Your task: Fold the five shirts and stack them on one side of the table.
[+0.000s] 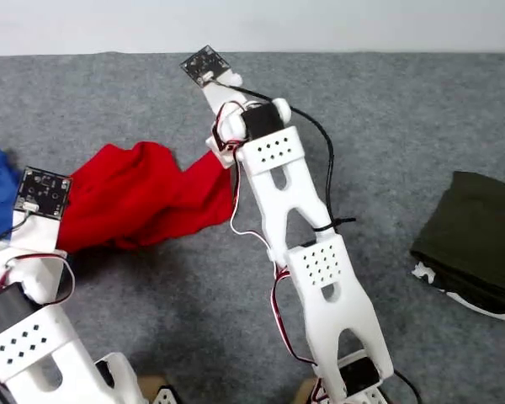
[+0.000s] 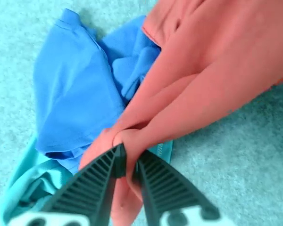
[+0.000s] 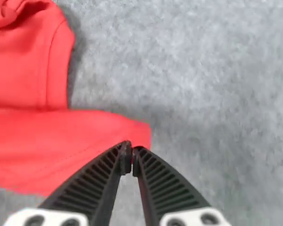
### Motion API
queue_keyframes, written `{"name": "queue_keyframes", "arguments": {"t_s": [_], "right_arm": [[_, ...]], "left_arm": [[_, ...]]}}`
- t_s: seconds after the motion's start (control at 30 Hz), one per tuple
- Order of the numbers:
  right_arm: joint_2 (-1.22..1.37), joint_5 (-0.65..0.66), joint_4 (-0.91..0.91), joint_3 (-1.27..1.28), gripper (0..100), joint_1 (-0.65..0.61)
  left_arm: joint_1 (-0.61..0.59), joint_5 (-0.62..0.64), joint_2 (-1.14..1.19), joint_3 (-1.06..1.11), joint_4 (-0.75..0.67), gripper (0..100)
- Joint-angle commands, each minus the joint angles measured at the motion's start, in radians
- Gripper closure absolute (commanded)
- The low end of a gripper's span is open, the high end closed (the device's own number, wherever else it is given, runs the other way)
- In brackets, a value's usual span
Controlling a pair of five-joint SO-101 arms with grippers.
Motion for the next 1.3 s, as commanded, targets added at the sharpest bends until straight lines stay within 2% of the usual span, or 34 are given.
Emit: {"name": "queue_keyframes", "arguments": {"t_s": [0.0,0.13,0.27,0.37,0.53,0.63,0.73,0.83,0.9,1.0,1.27], "right_arm": [[-0.125,0.057,0.108,-0.058,98.7,0.015],[-0.183,0.075,0.127,-0.051,98.7,0.036],[-0.243,0.077,0.127,0.043,98.7,0.061],[-0.351,0.078,0.128,0.275,98.7,0.076],[-0.575,0.078,0.119,0.724,98.7,0.068],[-0.628,0.071,0.087,0.864,98.3,0.047],[-0.615,0.071,0.024,0.875,96.4,0.041],[-0.575,0.057,-0.062,0.873,84.9,0.031],[-0.544,-0.012,-0.124,0.873,76.4,0.024],[-0.501,-0.117,-0.225,0.873,69.0,0.008],[-0.375,-0.167,-0.404,0.873,68.0,-0.104]], "left_arm": [[-0.005,0.012,-0.023,-0.082,0.032,100],[0.008,0.008,-0.015,-0.143,0.098,100],[0.091,-0.043,-0.021,-0.154,0.198,100],[0.141,-0.069,-0.021,-0.154,0.253,100],[0.144,-0.114,-0.020,-0.150,0.267,100],[0.146,-0.124,-0.015,-0.145,0.273,100],[0.147,-0.124,-0.014,-0.139,0.265,100],[0.147,-0.124,-0.014,-0.124,0.264,100],[0.147,-0.124,-0.014,-0.110,0.264,100],[0.147,-0.124,-0.018,-0.090,0.265,100],[0.144,-0.126,-0.021,-0.051,0.265,100]]}}
